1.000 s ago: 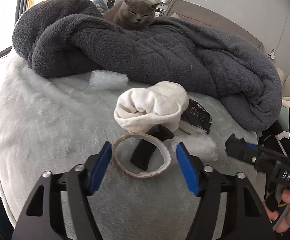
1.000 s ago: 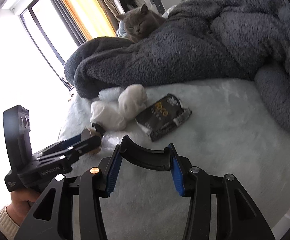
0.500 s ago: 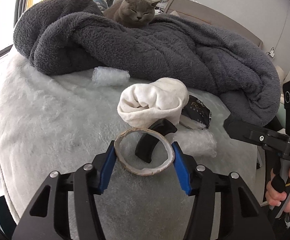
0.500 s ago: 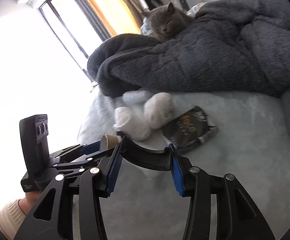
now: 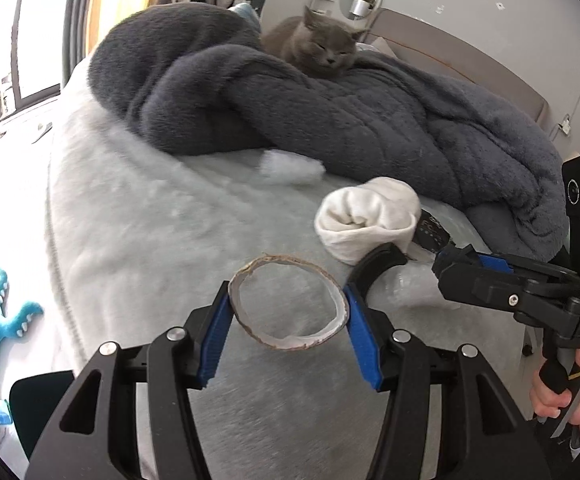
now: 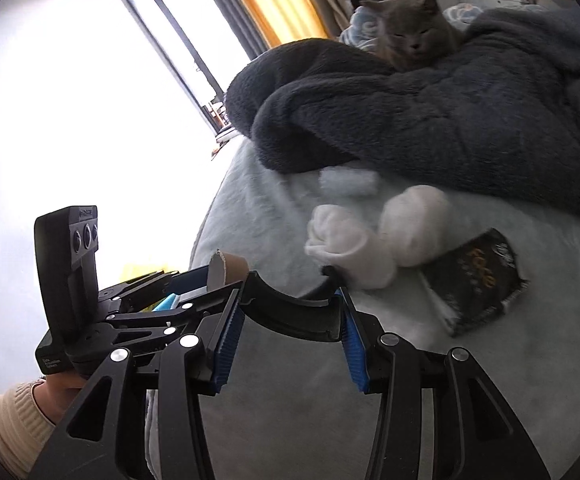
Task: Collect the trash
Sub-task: 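Carry the cardboard tube in the left tool over the teal bin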
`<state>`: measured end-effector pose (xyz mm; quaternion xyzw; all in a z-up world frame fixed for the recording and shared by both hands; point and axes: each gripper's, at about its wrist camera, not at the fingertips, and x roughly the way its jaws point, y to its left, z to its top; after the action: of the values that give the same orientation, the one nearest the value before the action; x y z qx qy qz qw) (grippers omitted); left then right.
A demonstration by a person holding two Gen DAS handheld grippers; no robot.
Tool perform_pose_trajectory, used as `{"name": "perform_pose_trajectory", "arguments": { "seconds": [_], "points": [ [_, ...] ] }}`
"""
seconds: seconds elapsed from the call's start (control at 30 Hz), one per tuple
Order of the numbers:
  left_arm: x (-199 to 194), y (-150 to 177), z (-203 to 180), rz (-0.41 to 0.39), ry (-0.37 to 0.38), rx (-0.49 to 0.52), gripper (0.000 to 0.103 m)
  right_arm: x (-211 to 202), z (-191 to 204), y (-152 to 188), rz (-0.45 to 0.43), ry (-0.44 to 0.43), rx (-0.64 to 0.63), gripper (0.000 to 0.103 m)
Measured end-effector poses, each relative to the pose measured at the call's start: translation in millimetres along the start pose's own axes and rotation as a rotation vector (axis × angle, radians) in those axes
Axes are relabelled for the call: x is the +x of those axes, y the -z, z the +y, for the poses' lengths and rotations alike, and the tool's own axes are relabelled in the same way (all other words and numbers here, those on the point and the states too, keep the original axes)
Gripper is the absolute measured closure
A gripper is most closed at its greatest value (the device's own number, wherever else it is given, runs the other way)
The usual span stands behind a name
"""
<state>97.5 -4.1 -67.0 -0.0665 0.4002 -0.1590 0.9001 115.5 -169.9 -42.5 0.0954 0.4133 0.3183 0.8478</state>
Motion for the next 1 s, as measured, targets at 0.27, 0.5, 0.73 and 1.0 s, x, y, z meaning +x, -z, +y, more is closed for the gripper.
{"name": "perform_pose_trajectory", "arguments": {
  "seconds": [0.27,0.5,0.73,1.0],
  "points": [
    [-16.3,5.5,30.5,0.022,-0.036,-0.059,0.045,21.8,26.9,-8.7,0.017,0.010,-0.046,0.056],
    [-32.8,9.4,58.9,0.022,-0.075,-0.110,0.045,41.6,51.7,-14.2,0.030,0.004,-0.083,0.056],
    [-47.3,15.3,87.7,0.027,-0.107,-0.151,0.045,67.0,81.4,-21.3,0.044,-0.001,-0.127,0.056],
    [-66.5,26.9,123.5,0.041,-0.152,-0.195,0.045,89.6,119.0,-23.3,0.058,-0.037,-0.168,0.056]
  ]
}}
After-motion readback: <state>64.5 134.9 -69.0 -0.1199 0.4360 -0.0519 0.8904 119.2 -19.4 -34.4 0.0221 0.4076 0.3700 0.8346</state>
